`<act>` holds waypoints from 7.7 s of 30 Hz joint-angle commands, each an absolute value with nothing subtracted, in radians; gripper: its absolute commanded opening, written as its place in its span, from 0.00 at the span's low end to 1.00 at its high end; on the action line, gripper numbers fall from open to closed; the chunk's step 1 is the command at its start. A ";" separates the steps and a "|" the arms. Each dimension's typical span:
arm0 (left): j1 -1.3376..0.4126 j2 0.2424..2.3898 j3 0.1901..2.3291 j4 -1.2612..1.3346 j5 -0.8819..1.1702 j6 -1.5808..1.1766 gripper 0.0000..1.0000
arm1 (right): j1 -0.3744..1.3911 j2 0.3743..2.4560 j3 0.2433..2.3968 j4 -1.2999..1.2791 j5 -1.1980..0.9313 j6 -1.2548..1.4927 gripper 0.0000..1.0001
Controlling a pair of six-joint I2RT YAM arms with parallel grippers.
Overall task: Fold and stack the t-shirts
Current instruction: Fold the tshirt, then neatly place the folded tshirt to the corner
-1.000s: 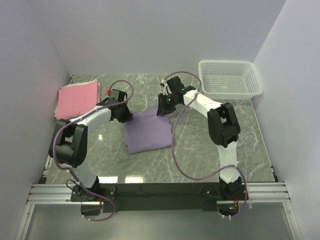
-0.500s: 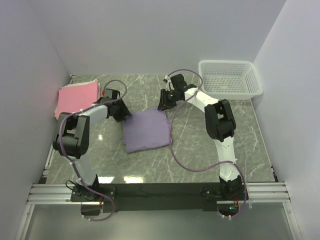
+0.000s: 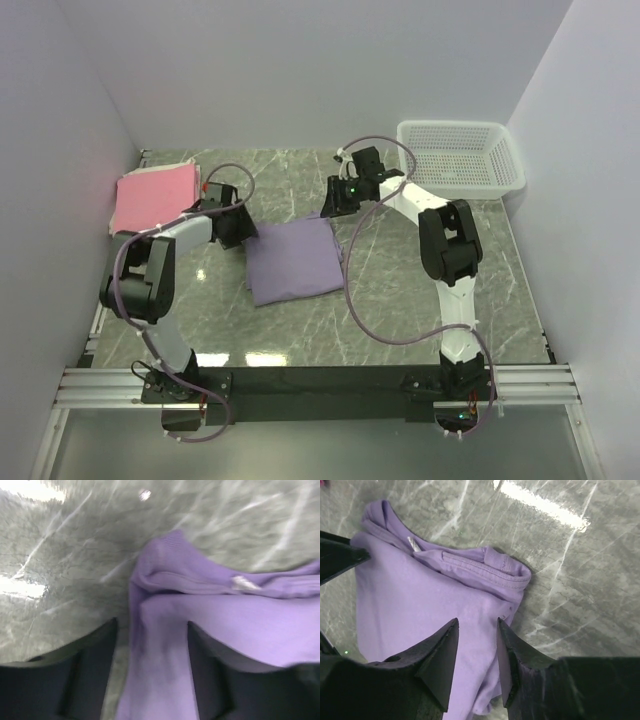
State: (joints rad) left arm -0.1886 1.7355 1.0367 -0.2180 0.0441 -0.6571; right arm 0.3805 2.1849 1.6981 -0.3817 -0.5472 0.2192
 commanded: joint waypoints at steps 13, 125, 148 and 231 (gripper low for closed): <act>-0.199 1.853 1.221 -0.265 0.052 -0.591 0.39 | 0.345 2.051 1.548 -0.229 -0.528 0.331 0.34; 0.075 1.006 0.557 -0.273 0.251 -0.856 0.99 | 1.054 1.945 1.563 -0.358 0.017 0.202 0.00; -0.235 1.498 0.620 0.054 0.213 -1.123 0.99 | 1.020 1.893 1.456 -0.239 -0.127 0.273 0.00; 0.281 2.135 1.864 -0.402 -0.581 -0.226 0.03 | 1.023 1.566 1.287 -0.805 0.161 0.255 0.64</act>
